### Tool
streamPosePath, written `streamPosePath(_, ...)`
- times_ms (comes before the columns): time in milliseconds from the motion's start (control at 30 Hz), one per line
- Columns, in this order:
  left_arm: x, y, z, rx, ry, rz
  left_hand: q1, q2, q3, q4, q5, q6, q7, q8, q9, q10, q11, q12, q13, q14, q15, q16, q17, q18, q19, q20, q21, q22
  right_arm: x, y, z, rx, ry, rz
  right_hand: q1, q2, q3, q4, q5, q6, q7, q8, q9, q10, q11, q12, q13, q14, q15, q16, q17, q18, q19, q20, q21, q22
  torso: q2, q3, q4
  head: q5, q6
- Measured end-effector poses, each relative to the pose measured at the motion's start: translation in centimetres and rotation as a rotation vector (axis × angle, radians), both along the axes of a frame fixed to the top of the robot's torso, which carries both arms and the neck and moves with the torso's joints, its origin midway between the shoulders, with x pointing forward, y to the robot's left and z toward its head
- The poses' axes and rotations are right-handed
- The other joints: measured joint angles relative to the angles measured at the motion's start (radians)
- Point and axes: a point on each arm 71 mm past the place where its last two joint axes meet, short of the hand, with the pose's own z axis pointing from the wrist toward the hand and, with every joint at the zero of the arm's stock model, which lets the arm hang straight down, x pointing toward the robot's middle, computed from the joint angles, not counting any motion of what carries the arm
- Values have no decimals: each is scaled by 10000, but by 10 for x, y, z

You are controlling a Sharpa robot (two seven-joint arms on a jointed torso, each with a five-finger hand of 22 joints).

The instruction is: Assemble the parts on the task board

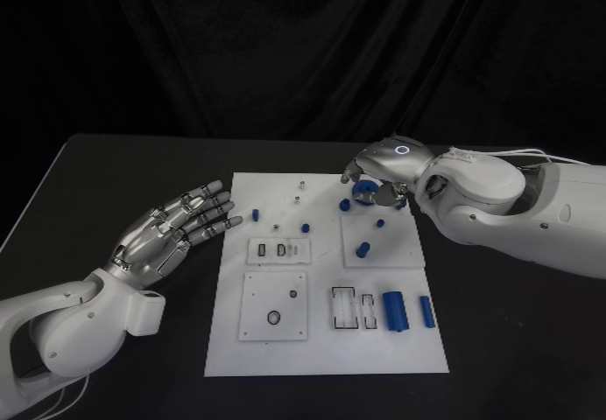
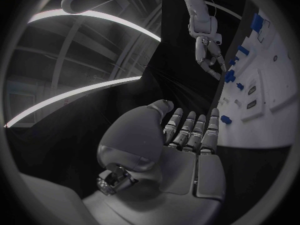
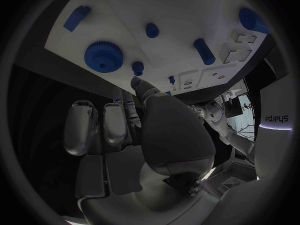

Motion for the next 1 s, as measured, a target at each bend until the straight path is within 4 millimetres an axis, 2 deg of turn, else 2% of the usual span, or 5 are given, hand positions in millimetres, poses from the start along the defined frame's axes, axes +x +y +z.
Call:
streamPosePath(200,1,-1,0,-18,4,-26,0,0,-1,0,0,0,0,0,0,0,0,0,0,-16,16,0,0,0,0,1,0,0,-2,-3,-8,76,209,-11,0,0,41,-41,49,0,0,-23,8,47,-17,0,-1,0,0,0,32,1,0,0,0,8,7,-5,1,-41,1)
streamPosePath(500,1,-1,-1,-41,13,-43,0,0,27,-27,0,0,0,0,0,-36,34,-1,0,-16,16,0,0,2,0,0,0,-11,0,-5,-19,127,430,-72,0,0,41,-41,48,0,0,-23,22,46,-16,0,-2,0,0,0,31,1,0,1,0,7,11,-11,0,-23,7)
streamPosePath(1000,3,0,-2,-89,49,-43,-39,-40,82,-26,0,-37,37,0,-1,-35,34,34,0,-16,16,0,1,1,-71,-1,-37,-26,5,1,-28,282,407,53,-78,78,136,55,48,72,72,-61,52,81,19,0,-3,25,25,0,-16,2,-23,24,0,-49,17,-11,10,-61,-35)
